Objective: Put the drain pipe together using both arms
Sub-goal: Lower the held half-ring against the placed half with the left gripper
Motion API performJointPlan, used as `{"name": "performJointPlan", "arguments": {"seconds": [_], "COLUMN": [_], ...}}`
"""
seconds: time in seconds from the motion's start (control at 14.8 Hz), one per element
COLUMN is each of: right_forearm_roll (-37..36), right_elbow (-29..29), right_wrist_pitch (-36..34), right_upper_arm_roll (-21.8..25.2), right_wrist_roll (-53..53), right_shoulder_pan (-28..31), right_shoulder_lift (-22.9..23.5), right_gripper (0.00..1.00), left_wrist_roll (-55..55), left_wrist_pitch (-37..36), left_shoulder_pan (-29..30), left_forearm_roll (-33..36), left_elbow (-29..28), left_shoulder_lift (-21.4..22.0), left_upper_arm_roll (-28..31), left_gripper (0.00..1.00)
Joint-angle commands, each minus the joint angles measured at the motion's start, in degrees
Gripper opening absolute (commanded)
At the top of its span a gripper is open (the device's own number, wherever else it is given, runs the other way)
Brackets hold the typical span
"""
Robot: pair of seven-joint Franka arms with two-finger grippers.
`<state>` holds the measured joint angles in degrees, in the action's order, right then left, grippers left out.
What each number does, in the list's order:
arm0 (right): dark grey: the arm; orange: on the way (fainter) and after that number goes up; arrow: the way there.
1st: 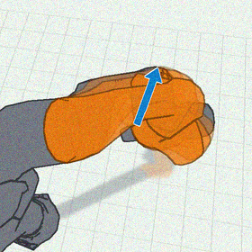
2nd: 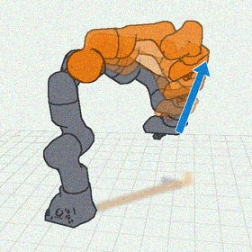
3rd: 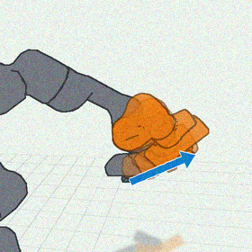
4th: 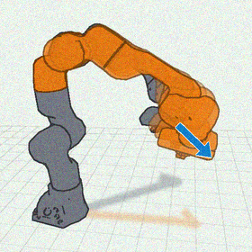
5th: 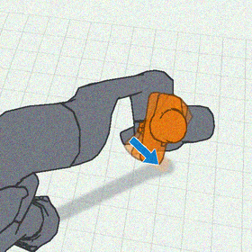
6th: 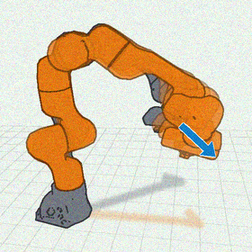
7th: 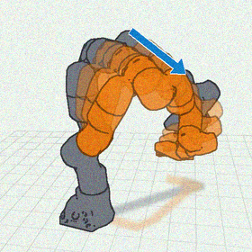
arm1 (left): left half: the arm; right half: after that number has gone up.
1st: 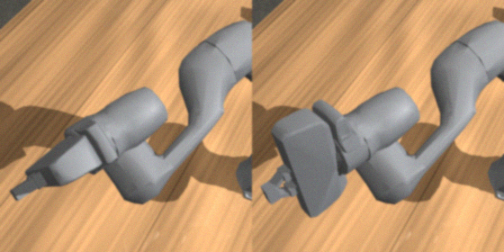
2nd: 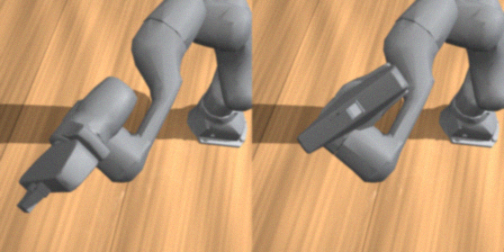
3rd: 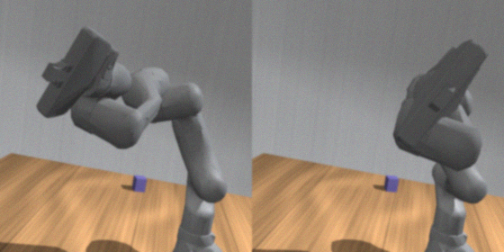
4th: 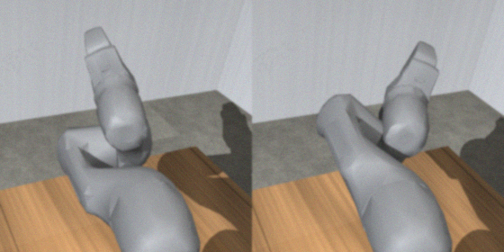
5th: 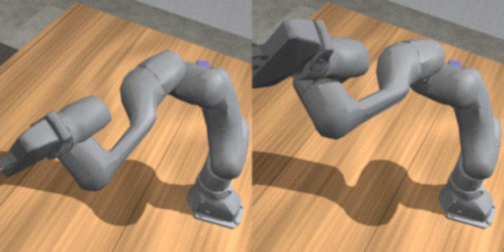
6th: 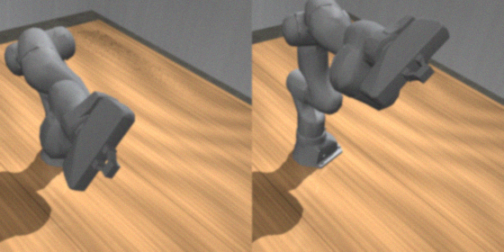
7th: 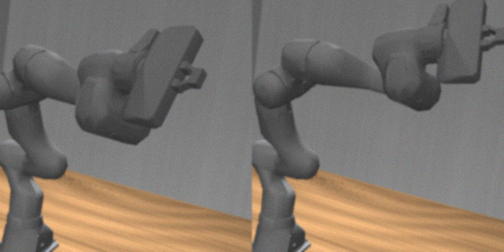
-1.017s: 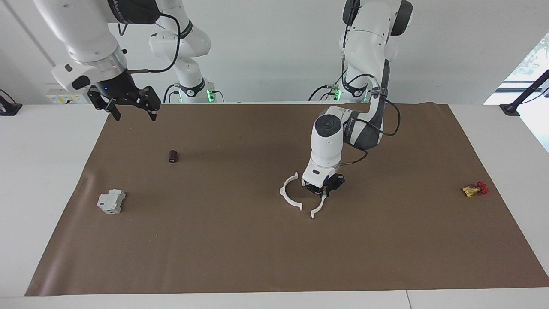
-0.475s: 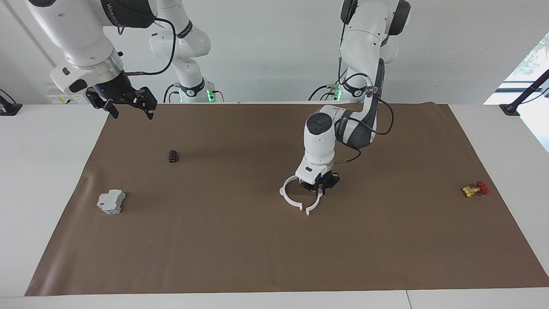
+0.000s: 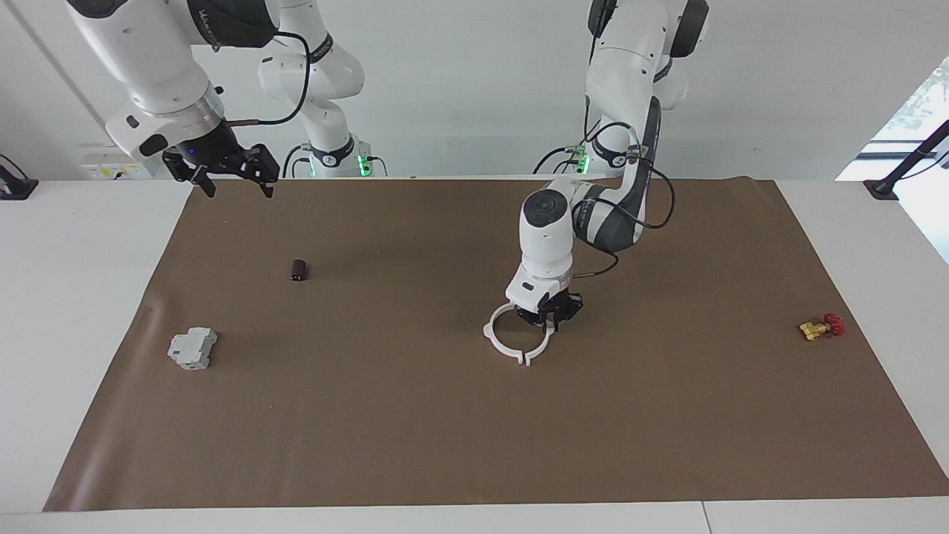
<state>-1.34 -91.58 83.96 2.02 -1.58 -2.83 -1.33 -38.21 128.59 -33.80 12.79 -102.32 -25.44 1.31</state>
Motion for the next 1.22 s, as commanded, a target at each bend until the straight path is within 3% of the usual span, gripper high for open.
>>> {"name": "performJointPlan", "arguments": {"seconds": [0.0, 1.15], "right_forearm_roll": [-0.4, 0.3], "right_elbow": [-2.2, -1.8], "right_wrist_pitch": [3.8, 4.1], "right_upper_arm_roll": [-0.2, 0.3], "right_wrist_roll": [2.1, 4.0], "right_shoulder_pan": [0.5, 4.0], "right_shoulder_lift": [-1.2, -0.5], "right_gripper": [1.00, 1.00], "left_wrist_roll": [-0.9, 2.4], "left_wrist_pitch": [0.9, 4.2], "left_shoulder_pan": [-2.0, -2.0], "left_forearm_roll": [1.0, 1.0], "left_elbow": [-2.7, -3.6], "left_shoulder_lift": [0.8, 0.8], "left_upper_arm_roll": [0.6, 0.4], "left_gripper": [0.00, 0.00]}}
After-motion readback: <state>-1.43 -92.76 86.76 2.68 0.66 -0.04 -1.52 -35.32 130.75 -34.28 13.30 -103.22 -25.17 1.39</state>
